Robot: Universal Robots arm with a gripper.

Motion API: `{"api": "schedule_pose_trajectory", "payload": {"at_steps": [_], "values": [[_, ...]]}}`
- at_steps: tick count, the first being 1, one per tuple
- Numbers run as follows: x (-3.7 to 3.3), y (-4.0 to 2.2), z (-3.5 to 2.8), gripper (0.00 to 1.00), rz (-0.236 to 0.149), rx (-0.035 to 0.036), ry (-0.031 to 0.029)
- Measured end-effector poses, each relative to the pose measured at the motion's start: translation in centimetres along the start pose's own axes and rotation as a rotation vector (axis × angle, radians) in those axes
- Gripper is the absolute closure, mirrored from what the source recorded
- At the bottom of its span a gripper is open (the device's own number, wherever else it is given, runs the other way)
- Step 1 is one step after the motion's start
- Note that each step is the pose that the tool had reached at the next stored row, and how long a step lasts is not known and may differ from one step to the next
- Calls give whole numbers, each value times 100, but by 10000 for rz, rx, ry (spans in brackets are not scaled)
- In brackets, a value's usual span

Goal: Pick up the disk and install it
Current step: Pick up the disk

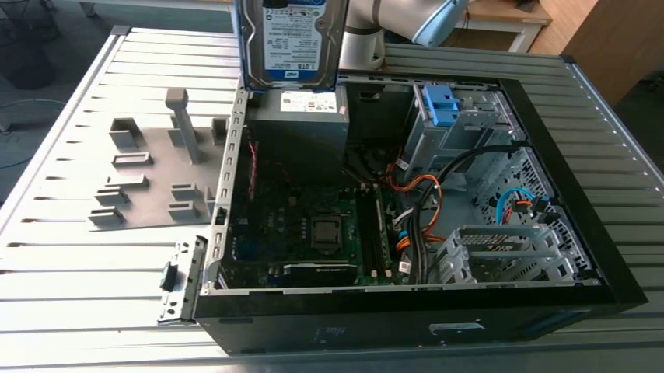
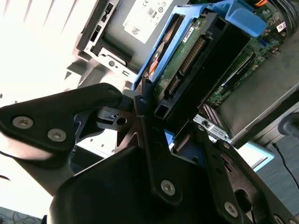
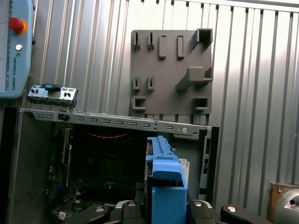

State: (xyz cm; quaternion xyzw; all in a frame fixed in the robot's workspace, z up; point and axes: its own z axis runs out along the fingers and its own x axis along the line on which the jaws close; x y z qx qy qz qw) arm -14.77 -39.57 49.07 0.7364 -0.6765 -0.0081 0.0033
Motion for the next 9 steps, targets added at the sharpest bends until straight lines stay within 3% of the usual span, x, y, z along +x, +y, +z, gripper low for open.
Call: {"api": "schedule_pose_trajectory", "payload": {"at_steps": [9], "values": [[52, -13, 1, 63, 0, 0, -1]]}}
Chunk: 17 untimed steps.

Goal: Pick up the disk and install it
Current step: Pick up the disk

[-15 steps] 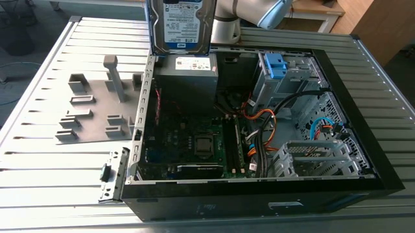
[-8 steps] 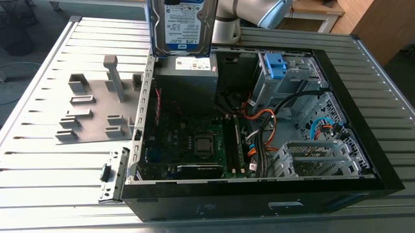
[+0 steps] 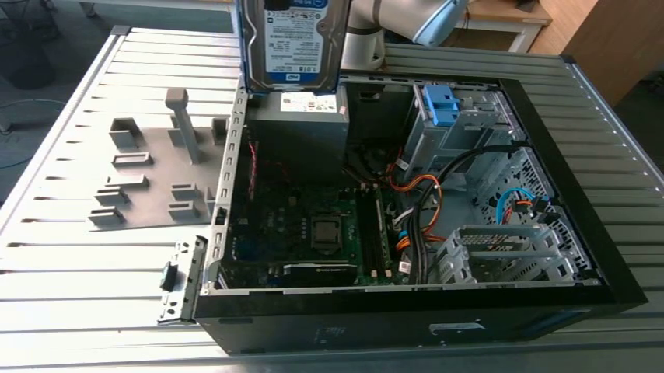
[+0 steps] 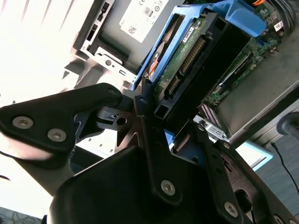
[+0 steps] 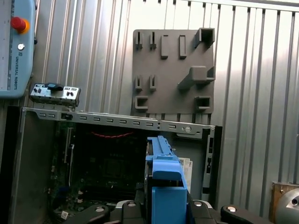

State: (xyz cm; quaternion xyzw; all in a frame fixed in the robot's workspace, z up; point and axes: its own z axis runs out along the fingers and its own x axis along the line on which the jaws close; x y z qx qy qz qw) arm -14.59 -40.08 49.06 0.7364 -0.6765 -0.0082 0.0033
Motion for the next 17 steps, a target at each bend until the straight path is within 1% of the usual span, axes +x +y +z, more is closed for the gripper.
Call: {"api": "schedule_pose_trajectory", "payload": {"at_steps": [17], "values": [[85, -18, 0, 63, -1, 0, 1]]}}
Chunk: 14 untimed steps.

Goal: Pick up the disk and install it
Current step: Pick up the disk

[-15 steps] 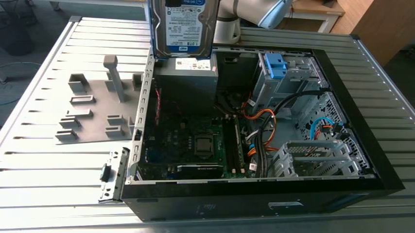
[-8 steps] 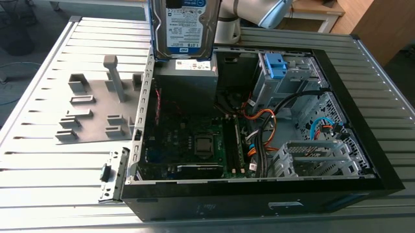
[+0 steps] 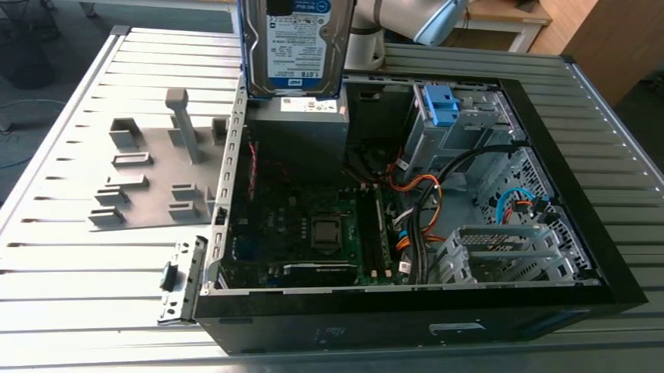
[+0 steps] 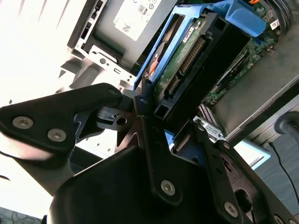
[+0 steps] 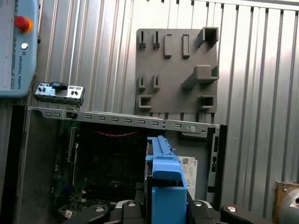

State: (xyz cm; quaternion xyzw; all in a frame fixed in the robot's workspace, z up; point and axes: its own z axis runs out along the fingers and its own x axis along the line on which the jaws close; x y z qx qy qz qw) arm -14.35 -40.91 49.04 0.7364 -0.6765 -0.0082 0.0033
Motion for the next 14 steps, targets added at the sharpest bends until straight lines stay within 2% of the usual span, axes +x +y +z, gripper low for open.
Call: {"api": "schedule_pose_trajectory", "payload": {"at_steps": [14], "values": [[56, -18, 1, 63, 0, 0, 0]]}}
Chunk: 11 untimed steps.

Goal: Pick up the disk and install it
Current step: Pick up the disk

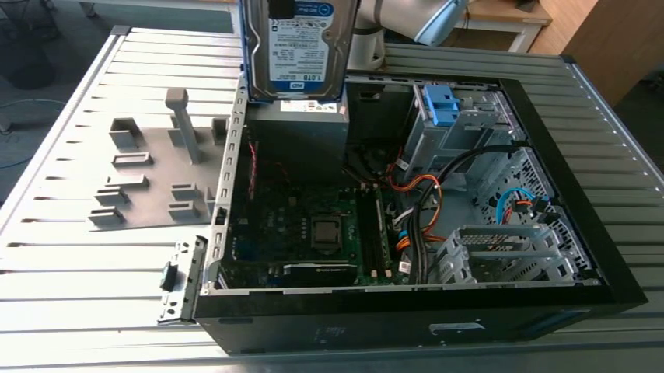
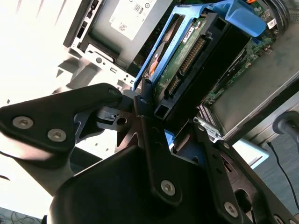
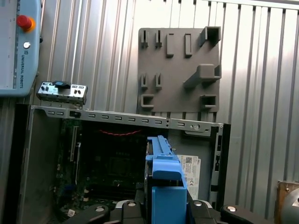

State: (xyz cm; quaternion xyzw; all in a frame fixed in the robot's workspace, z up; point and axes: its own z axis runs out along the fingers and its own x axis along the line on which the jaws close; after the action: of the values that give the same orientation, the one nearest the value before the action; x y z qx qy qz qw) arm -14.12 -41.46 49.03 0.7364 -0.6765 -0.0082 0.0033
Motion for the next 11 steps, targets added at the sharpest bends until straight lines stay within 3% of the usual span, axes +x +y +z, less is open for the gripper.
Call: {"api": "schedule_pose_trajectory", "payload": {"at_steps": [11], "values": [[62, -14, 1, 63, 0, 0, 0]]}}
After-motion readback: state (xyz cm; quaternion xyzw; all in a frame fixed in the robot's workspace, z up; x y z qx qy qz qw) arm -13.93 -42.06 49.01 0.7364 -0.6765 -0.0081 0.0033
